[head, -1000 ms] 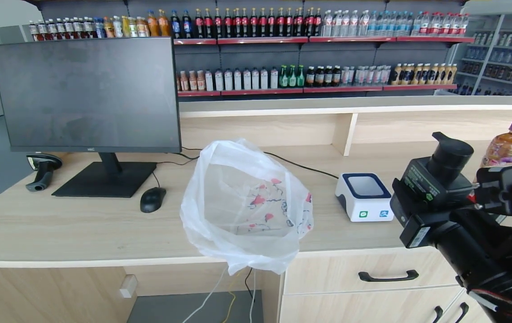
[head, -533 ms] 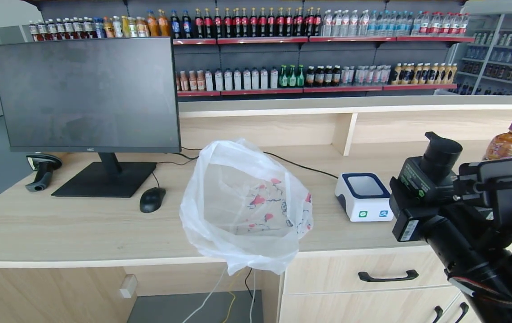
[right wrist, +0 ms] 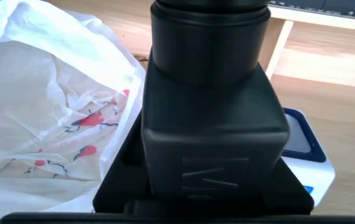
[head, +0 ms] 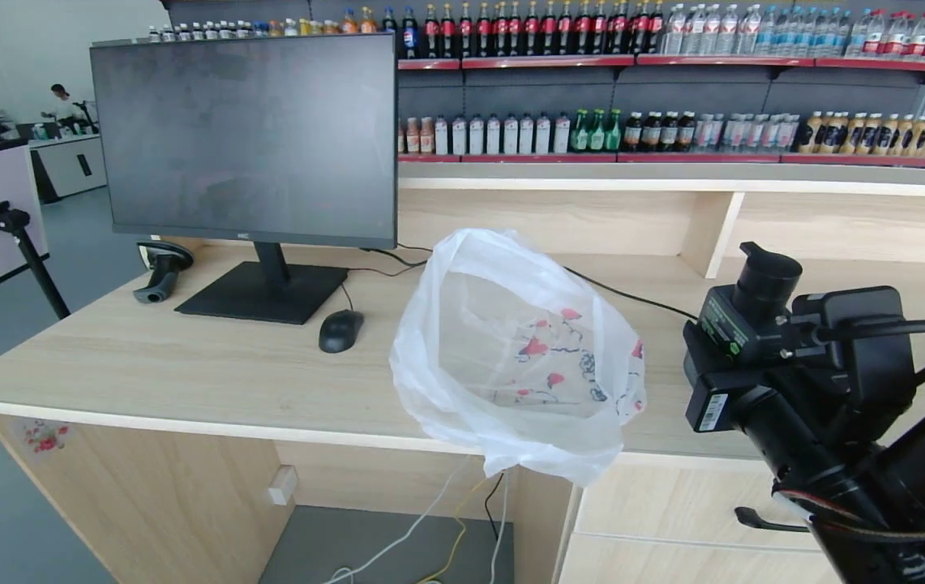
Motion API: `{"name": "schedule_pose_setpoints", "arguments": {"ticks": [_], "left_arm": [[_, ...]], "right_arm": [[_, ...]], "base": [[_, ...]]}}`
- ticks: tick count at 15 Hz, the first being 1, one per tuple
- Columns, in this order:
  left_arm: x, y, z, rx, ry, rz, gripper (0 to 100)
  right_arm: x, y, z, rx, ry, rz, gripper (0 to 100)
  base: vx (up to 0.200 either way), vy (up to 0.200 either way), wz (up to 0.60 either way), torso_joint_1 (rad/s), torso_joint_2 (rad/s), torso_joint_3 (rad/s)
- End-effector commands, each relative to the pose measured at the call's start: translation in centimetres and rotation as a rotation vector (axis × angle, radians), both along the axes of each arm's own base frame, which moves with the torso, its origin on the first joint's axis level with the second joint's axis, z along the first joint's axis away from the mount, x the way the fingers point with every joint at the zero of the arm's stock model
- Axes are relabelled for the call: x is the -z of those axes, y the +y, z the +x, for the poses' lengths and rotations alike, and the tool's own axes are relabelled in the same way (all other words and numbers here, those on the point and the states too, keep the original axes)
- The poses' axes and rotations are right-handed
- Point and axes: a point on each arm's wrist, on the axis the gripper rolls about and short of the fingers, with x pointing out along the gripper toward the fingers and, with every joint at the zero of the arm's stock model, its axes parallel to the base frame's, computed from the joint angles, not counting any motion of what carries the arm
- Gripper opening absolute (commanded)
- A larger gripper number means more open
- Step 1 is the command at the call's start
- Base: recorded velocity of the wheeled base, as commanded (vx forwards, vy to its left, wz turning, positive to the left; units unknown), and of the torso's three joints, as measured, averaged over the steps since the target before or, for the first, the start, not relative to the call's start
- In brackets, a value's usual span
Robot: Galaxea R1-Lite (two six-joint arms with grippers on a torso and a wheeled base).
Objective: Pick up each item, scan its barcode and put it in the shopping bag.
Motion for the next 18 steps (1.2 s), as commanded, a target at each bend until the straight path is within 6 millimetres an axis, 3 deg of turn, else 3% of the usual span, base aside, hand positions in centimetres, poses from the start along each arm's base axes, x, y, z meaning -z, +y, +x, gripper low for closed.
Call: {"name": "schedule_pose_setpoints", "arguments": {"ticks": [1, 9, 12, 16, 18], "left_arm": [[0.0, 0.0, 0.0, 0.000, -0.002, 0.000, 100], [0.0, 0.0, 0.0, 0.000, -0.002, 0.000, 100], [0.0, 0.0, 0.0, 0.000, -0.002, 0.000, 100], [0.0, 0.0, 0.0, 0.000, -0.002, 0.000, 100], [0.0, 0.0, 0.0, 0.000, -0.002, 0.000, 100]], "right_arm": [[-0.4, 0.2, 0.3, 0.001, -0.015, 0.015, 0], [-0.8, 2.0, -0.5, -0.081, -0.025, 0.047, 0], [-1.8, 4.3, -0.4, -0.154, -0.053, 0.172, 0], [0.0, 5.4, 0.3, -0.170, 0.003, 0.231, 0], [0.1, 5.5, 0.5, -0.171, 0.004, 0.257, 0]], "base": [[0.000, 0.000, 0.00, -0.085, 0.16, 0.095], [0.000, 0.000, 0.00, -0.005, 0.01, 0.005], [0.000, 0.000, 0.00, 0.000, 0.00, 0.000], [0.000, 0.000, 0.60, -0.002, 0.00, 0.002], [0.000, 0.000, 0.00, 0.000, 0.00, 0.000]]}}
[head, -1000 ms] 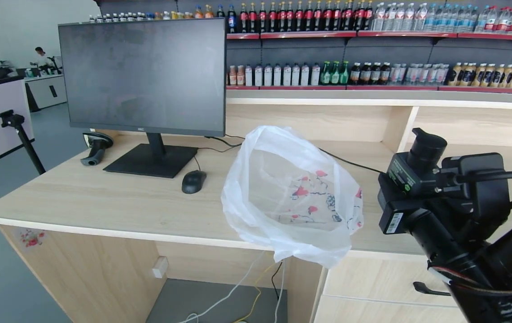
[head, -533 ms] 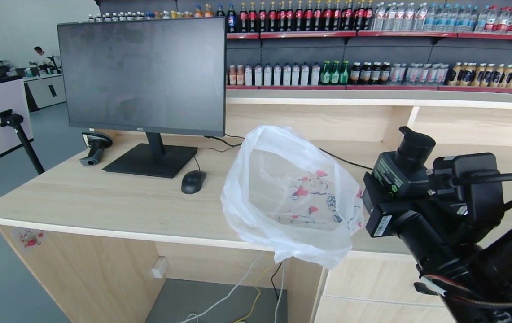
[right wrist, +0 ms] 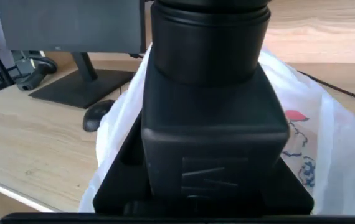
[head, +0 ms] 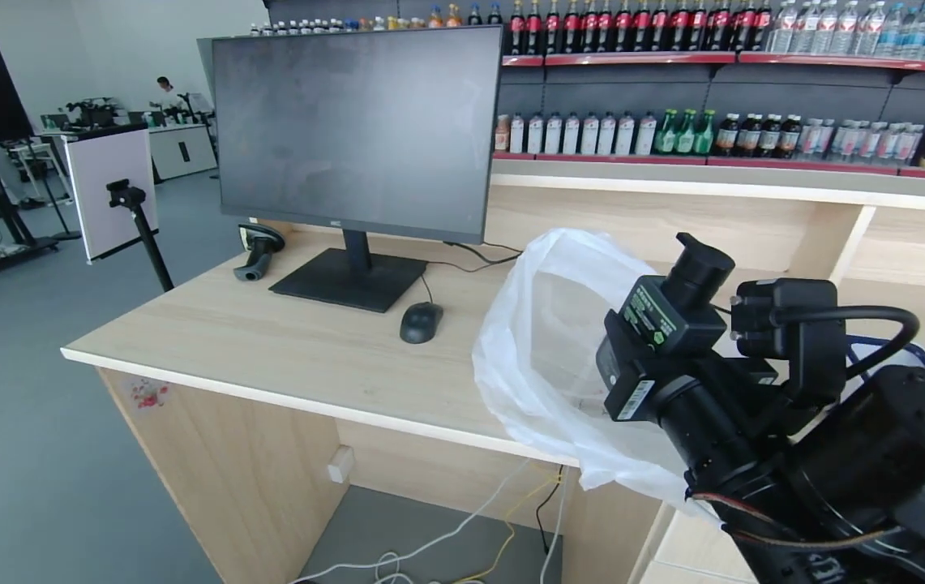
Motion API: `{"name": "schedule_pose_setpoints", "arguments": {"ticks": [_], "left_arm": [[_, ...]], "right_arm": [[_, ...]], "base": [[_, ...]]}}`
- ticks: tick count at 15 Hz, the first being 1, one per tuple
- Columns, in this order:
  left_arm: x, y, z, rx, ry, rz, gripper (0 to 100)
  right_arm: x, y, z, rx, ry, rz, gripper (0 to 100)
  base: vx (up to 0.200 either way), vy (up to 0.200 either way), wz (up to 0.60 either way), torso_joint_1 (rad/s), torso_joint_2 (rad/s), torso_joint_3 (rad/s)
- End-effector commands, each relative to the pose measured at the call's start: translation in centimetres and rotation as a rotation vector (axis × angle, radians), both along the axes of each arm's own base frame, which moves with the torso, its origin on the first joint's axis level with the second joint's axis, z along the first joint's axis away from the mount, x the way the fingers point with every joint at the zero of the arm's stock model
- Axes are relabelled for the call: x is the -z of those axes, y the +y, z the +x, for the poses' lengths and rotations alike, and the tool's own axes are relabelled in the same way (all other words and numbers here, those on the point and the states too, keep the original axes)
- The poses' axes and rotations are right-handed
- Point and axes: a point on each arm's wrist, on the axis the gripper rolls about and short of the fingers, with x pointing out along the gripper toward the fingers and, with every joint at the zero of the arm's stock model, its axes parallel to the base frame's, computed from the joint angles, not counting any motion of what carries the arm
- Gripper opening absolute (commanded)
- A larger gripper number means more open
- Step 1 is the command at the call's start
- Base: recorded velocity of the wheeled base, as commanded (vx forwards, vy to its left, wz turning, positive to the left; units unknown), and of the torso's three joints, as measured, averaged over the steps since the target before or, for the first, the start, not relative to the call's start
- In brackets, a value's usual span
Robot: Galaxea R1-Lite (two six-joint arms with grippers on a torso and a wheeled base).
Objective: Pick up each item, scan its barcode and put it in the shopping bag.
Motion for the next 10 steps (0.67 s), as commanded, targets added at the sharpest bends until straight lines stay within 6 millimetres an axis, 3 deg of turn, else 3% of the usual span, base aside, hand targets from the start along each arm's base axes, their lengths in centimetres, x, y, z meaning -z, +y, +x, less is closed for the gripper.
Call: {"name": "schedule_pose_setpoints", "arguments": {"ticks": [1, 4, 10], "left_arm": [[0.0, 0.0, 0.0, 0.002, 0.000, 0.000, 100], [0.0, 0.0, 0.0, 0.000, 0.000, 0.000, 100], [0.0, 0.0, 0.0, 0.000, 0.000, 0.000, 100]], "right_arm": [[0.6, 0.4, 0.3, 0.000, 0.014, -0.006, 0], [0.9, 0.9, 0.9, -0.005, 0.018, 0.001, 0], [2.7, -0.7, 3.6, 0.080, 0.057, 0.022, 0]], "base": [[0.000, 0.000, 0.00, 0.000, 0.00, 0.000], [0.000, 0.000, 0.00, 0.000, 0.00, 0.000], [0.000, 0.000, 0.00, 0.000, 0.00, 0.000]]}}
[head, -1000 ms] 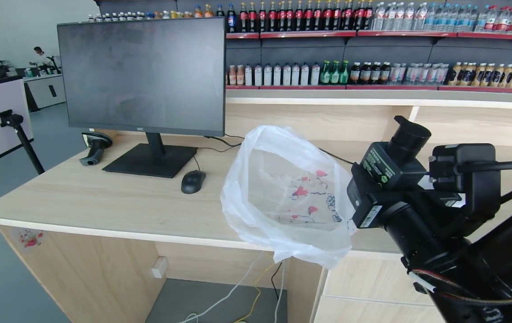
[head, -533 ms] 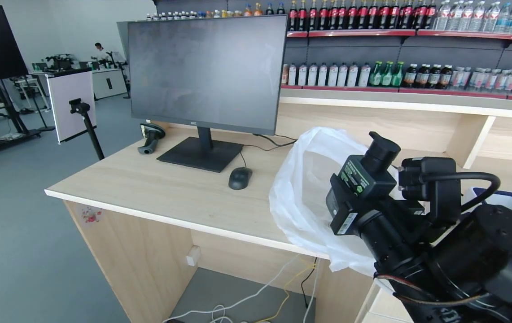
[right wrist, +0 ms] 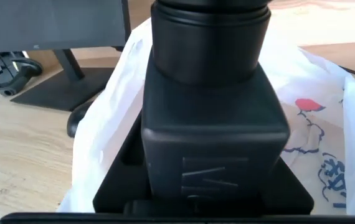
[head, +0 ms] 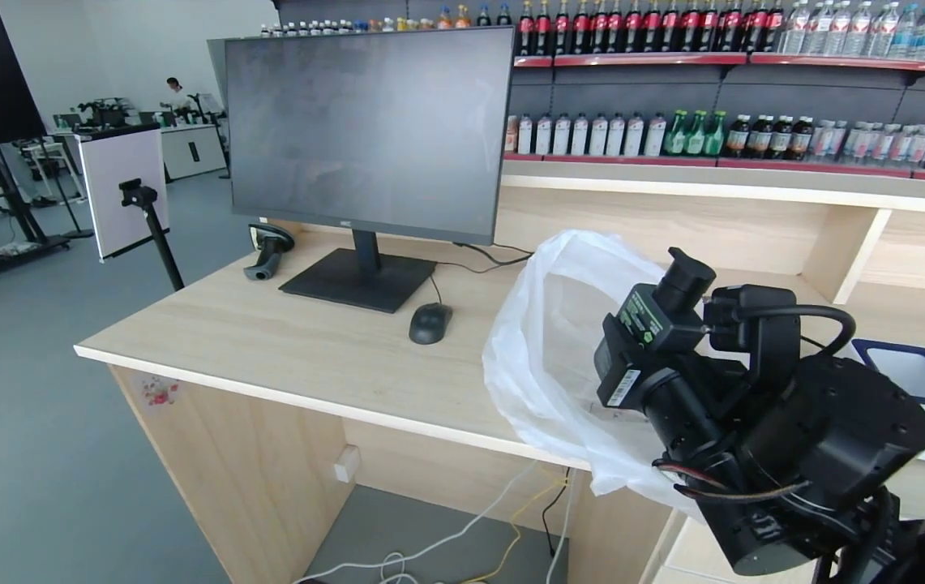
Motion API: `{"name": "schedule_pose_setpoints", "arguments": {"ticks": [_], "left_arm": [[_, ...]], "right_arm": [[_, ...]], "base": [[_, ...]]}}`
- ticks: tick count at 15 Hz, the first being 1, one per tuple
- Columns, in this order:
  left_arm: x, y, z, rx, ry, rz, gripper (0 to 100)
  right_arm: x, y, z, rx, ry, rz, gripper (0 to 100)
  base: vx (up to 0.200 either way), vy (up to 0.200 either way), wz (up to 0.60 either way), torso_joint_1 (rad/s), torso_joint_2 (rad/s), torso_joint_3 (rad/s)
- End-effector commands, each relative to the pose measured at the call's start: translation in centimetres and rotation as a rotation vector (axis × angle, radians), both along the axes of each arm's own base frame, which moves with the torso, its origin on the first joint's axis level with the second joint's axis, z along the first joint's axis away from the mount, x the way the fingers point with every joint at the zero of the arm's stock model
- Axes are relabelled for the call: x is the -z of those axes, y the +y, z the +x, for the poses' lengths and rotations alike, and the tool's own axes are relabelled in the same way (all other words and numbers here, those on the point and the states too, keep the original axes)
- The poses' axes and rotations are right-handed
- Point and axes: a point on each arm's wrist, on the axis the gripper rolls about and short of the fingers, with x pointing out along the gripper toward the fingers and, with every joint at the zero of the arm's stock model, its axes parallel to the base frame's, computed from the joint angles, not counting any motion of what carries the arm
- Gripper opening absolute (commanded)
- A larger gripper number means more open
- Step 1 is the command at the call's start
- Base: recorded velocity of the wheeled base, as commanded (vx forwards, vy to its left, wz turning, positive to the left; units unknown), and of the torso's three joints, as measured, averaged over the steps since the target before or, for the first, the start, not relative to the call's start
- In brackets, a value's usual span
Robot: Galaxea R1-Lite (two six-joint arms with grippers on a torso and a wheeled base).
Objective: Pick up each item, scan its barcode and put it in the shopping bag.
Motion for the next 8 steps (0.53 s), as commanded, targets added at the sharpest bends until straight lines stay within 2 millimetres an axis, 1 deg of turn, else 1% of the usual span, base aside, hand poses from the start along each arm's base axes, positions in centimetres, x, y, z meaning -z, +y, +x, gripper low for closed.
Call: {"name": "schedule_pose_setpoints", "arguments": {"ticks": [1, 2, 4, 5, 8], "left_arm": [[0.0, 0.0, 0.0, 0.002, 0.000, 0.000, 100], [0.0, 0.0, 0.0, 0.000, 0.000, 0.000, 100], [0.0, 0.0, 0.0, 0.000, 0.000, 0.000, 100], [0.0, 0.0, 0.0, 0.000, 0.000, 0.000, 100], [0.0, 0.0, 0.0, 0.000, 0.000, 0.000, 100]], "right_arm": [[0.6, -0.3, 0.4, 0.009, 0.013, -0.014, 0], [0.8, -0.7, 0.7, 0.017, 0.016, -0.019, 0], [2.0, -2.2, 0.8, 0.031, 0.059, -0.064, 0], [2.2, -2.2, 0.8, 0.009, 0.059, -0.053, 0], [3.7, -2.2, 1.8, 0.026, 0.084, -0.063, 0]], "base": [[0.000, 0.000, 0.00, 0.000, 0.00, 0.000], [0.000, 0.000, 0.00, 0.000, 0.00, 0.000], [0.000, 0.000, 0.00, 0.000, 0.00, 0.000], [0.000, 0.000, 0.00, 0.000, 0.00, 0.000], [0.000, 0.000, 0.00, 0.000, 0.00, 0.000]]}}
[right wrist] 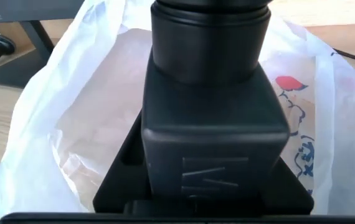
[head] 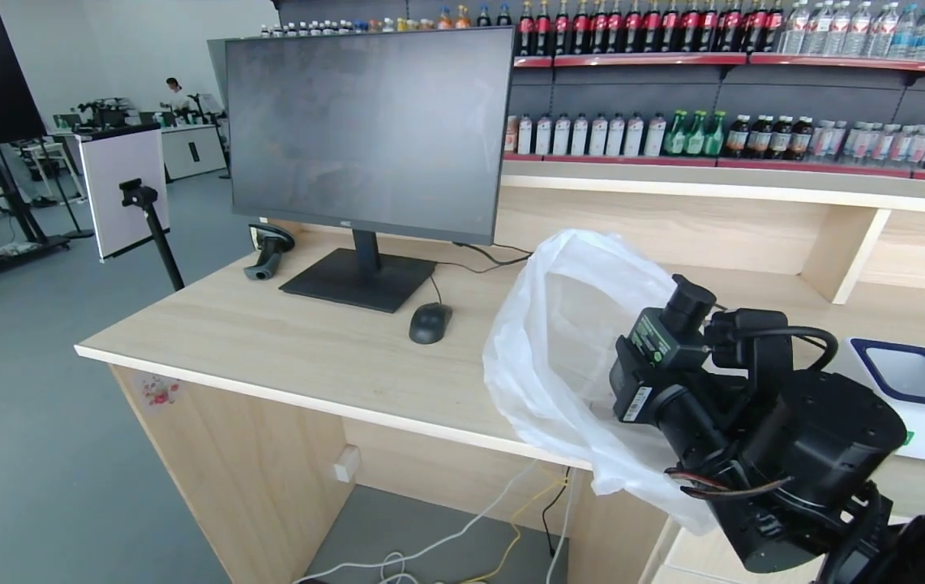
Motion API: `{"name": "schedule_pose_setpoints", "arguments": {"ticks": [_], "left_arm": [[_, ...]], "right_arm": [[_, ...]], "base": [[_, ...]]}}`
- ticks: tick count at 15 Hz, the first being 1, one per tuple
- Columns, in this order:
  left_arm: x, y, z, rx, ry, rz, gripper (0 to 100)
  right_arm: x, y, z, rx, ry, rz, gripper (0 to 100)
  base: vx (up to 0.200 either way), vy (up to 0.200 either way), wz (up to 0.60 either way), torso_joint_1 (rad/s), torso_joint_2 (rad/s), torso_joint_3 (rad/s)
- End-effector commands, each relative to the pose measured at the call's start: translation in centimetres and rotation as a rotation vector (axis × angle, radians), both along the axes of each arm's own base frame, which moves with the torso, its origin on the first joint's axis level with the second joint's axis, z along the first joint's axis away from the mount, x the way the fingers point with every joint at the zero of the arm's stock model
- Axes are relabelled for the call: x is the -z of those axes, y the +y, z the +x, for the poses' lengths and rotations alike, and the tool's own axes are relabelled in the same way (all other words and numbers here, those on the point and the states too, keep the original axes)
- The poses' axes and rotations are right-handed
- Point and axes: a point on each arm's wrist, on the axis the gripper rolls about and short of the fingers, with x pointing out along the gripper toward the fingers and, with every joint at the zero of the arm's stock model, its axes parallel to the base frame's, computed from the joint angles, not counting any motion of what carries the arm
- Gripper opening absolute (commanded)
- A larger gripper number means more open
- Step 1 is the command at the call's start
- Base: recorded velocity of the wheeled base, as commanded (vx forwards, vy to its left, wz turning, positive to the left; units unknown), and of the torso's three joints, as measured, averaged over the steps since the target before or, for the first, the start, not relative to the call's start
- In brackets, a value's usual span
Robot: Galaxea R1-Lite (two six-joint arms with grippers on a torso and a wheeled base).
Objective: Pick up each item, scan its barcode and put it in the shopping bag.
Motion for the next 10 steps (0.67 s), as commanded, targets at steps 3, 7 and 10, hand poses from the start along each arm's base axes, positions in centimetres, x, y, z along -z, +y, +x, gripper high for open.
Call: {"name": "schedule_pose_setpoints", "arguments": {"ticks": [3, 7, 10], "left_arm": [[0.0, 0.0, 0.0, 0.000, 0.000, 0.000, 100], [0.0, 0.0, 0.0, 0.001, 0.000, 0.000, 100], [0.0, 0.0, 0.0, 0.000, 0.000, 0.000, 100]], "right_arm": [[1.6, 0.7, 1.0, 0.003, 0.032, -0.028, 0], [1.4, 1.9, 0.2, -0.051, 0.023, -0.042, 0], [1.2, 3.3, -1.1, -0.113, 0.015, -0.057, 0]], "base": [[0.000, 0.000, 0.00, 0.000, 0.00, 0.000], [0.000, 0.000, 0.00, 0.000, 0.00, 0.000], [0.000, 0.000, 0.00, 0.000, 0.00, 0.000]]}}
